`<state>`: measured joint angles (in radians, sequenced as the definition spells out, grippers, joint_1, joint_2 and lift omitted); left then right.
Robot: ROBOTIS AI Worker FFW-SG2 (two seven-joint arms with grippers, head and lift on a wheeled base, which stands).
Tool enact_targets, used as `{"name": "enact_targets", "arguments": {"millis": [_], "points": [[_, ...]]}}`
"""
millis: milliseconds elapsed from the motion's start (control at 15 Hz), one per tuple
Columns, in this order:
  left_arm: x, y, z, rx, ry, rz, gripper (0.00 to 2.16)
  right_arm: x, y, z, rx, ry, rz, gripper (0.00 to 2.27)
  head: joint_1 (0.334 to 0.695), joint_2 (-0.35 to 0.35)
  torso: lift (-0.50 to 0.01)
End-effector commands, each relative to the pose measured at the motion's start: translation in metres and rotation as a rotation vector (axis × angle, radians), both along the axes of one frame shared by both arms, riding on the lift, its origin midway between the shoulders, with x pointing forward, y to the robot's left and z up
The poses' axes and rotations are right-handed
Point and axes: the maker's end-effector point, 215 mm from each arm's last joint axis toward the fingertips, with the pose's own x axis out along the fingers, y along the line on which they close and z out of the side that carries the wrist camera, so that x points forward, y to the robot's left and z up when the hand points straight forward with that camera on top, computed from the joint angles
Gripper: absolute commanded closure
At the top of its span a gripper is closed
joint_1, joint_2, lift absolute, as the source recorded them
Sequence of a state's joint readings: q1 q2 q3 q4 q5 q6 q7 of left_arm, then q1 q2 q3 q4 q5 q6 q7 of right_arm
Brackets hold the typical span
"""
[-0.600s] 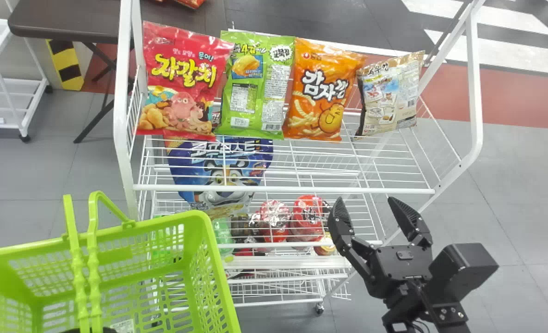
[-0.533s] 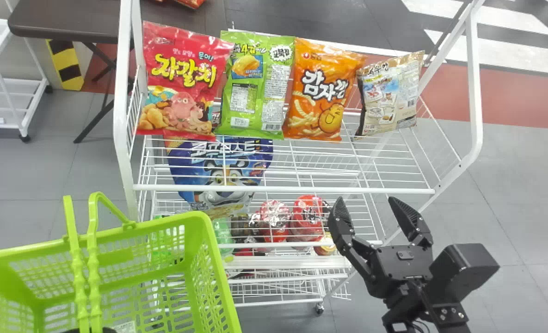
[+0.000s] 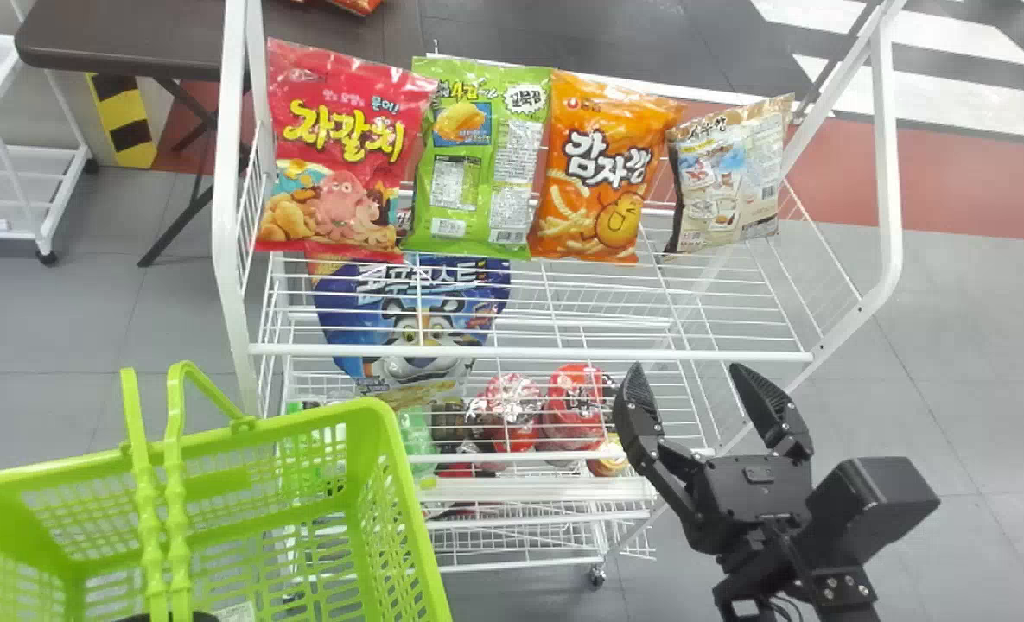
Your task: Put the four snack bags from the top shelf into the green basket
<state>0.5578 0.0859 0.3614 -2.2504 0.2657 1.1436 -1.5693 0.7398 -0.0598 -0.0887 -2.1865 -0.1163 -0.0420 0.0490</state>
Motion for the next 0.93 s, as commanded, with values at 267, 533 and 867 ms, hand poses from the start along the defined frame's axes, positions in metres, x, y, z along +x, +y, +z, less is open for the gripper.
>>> {"name": "enact_targets", "arguments": {"millis": [267, 533, 867], "points": [[0.002, -0.002, 0.003, -0.011, -0.008, -0.010, 2.15, 0.050, 0.031, -0.009, 0.042, 0.036, 0.048, 0.07, 0.695, -0.233, -0.004], [0.001, -0.003, 0.002, -0.018, -0.002, -0.014, 2.15, 0.125, 0.094, -0.022, 0.076, 0.067, 0.152, 0.08, 0.695, -0.145, -0.004], [0.001, -0.002, -0.001, -0.031, 0.004, -0.021, 2.15, 0.196, 0.184, -0.027, 0.116, 0.094, 0.304, 0.08, 0.695, 0.013, -0.004]]}}
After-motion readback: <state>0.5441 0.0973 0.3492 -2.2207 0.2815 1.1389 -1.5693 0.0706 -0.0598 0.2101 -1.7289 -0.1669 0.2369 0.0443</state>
